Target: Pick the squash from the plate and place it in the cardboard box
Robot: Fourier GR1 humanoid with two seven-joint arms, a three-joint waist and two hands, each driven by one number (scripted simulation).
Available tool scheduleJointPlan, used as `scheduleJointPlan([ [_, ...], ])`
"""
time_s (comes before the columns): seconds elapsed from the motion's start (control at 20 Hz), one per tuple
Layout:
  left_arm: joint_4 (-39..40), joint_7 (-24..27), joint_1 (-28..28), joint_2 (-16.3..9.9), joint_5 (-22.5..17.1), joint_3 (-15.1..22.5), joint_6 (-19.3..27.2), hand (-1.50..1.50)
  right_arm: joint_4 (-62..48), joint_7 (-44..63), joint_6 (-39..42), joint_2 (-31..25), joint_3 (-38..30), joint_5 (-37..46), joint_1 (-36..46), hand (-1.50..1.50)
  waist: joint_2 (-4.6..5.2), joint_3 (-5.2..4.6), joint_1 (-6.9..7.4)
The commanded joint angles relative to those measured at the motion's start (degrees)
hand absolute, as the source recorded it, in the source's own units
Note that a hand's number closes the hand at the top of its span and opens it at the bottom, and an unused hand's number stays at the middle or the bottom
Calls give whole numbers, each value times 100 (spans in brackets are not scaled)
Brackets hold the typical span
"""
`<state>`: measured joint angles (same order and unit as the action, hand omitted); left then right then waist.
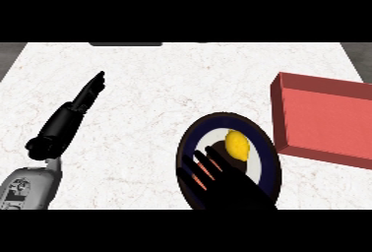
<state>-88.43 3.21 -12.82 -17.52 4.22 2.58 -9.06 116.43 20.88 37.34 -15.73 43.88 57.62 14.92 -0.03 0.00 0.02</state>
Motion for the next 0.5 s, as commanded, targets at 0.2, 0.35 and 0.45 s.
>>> scheduleJointPlan([
  [0.2,-202,-58,262,140,59,-142,-195,0,-800,-379,-142,362,-228,508,139,-150,1,0,24],
  [0.35,-12,306,329,165,240,-189,-226,0,-779,-454,-531,316,93,823,-367,-150,1,0,6],
  [0.45,29,186,175,252,231,-190,-237,0,-927,-900,-795,62,-73,786,-477,-150,1,1,1],
])
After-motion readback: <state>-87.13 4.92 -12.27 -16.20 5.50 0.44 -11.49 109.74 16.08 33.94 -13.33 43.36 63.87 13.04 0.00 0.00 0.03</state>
